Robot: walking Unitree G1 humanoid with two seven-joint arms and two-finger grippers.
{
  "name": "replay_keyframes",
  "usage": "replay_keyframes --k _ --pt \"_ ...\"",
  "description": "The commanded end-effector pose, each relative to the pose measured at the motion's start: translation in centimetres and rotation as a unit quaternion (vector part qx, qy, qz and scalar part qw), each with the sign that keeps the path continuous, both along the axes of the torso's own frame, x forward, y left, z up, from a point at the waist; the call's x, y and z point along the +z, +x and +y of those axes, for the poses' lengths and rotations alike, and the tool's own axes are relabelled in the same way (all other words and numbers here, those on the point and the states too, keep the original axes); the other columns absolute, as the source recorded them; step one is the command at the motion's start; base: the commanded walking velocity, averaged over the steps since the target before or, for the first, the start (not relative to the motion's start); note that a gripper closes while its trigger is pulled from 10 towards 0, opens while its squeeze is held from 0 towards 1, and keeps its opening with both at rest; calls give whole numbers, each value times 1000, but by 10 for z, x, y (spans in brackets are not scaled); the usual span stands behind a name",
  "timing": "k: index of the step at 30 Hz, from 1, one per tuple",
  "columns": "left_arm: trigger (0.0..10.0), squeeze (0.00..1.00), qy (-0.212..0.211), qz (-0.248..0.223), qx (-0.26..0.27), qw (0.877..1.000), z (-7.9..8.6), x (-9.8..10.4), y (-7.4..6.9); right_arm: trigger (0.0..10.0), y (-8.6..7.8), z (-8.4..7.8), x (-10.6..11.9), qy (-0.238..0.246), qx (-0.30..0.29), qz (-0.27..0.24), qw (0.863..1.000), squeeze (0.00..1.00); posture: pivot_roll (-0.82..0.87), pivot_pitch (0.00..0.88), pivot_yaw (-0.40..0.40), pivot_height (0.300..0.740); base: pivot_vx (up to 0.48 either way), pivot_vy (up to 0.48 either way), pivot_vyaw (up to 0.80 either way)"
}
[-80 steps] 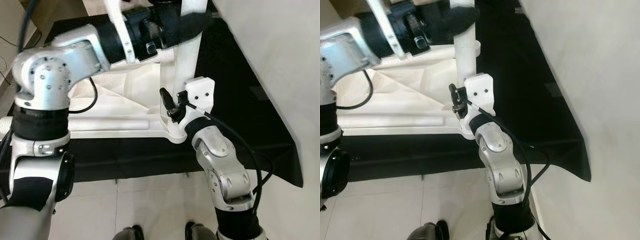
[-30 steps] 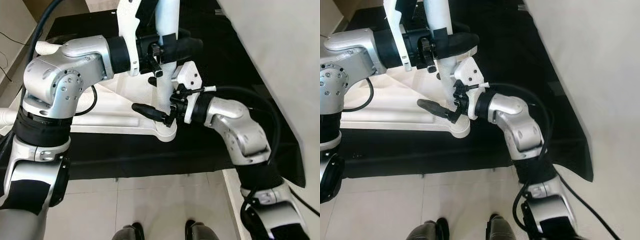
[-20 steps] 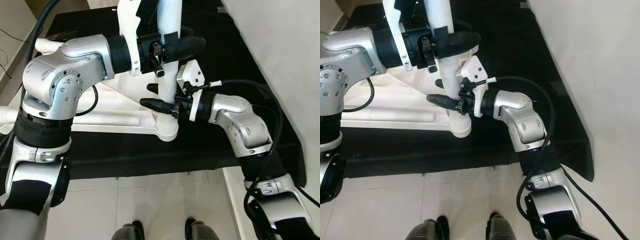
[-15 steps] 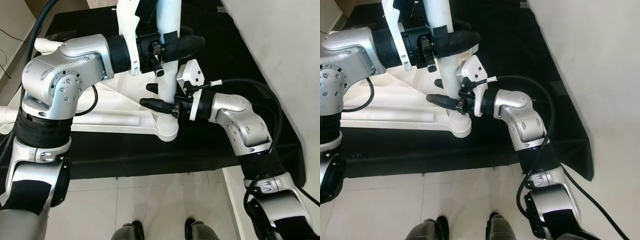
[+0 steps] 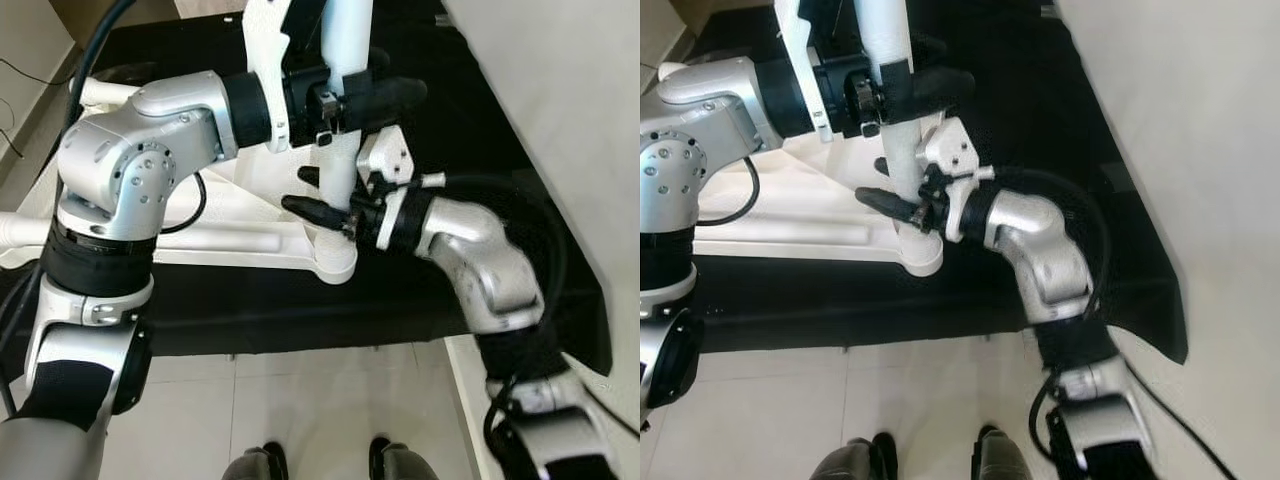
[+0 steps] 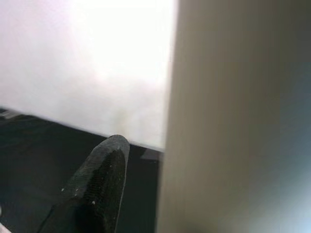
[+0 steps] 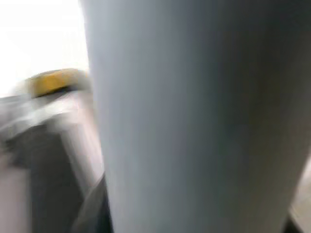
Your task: Building children table
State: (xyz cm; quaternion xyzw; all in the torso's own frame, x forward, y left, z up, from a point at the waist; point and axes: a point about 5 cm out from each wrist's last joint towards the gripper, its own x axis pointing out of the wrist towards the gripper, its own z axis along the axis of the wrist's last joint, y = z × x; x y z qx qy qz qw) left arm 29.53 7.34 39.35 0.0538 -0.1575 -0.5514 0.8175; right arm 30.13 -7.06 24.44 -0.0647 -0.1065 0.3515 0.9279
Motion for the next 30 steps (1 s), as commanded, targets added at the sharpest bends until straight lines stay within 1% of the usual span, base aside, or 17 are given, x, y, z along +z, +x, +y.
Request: replay_keyframes --k 1,2,4,5,8,10,13,14,17,18,21,27,28,30 --pt "10000 0 -4 -5 1 1000 4 5 -3 0 -7 -12 -43 -51 -120 81 988 0 21 241 45 740 0 0 0" --pt "10000 0 -1 -4 1 1000 4 3 -4 0 -8 -10 -45 -43 -131 92 986 0 16 246 57 740 0 0 0" --pt "10000 0 1 -3 2 1000 4 3 -4 0 -7 -7 -46 -36 -131 99 986 0 16 246 57 740 0 0 0" --pt "10000 0 3 0 -2 1000 3 1 -4 0 -2 -5 -41 -27 -133 97 986 0 16 237 66 740 0 0 0" --pt "10000 0 4 2 -5 1000 2 0 -4 0 1 -4 -37 -21 -136 94 986 0 14 237 66 740 0 0 0" --pt "10000 0 7 2 -9 1000 0 0 -3 0 7 -5 -30 -18 -143 80 986 0 6 231 69 740 0 0 0" --pt "10000 0 8 1 -9 1000 0 0 -3 0 8 -6 -28 -17 -145 77 986 0 6 231 69 740 0 0 0" --pt "10000 0 7 1 -9 1000 0 0 -3 0 7 -5 -27 -16 -154 76 985 0 5 230 69 740 0 0 0" --pt "10000 0 9 4 -12 1000 -1 -2 -3 0 5 -5 -26 -14 -158 77 984 0 5 230 69 740 0 0 0" --pt "0 0 9 8 -15 1000 -1 -4 -3 0 3 -3 -25 -13 -162 77 984 0 -1 231 72 740 0 0 0" --pt "0 0 10 12 -16 1000 -1 -6 -2 0 1 0 -24 -11 -159 78 984 0 0 233 72 740 0 0 0" --pt "0 0 9 14 -15 1000 0 -5 0 0 0 1 -23 -10 -151 77 985 0 -3 234 73 740 0 0 0" --pt "0 0 7 17 -14 1000 0 -5 1 784 1 3 -21 -7 -142 75 987 0 -3 234 73 740 0 0 0" --pt "0 0 6 20 -15 1000 0 -5 1 824 1 5 -18 -3 -134 72 988 0 -6 237 73 740 0 0 0"
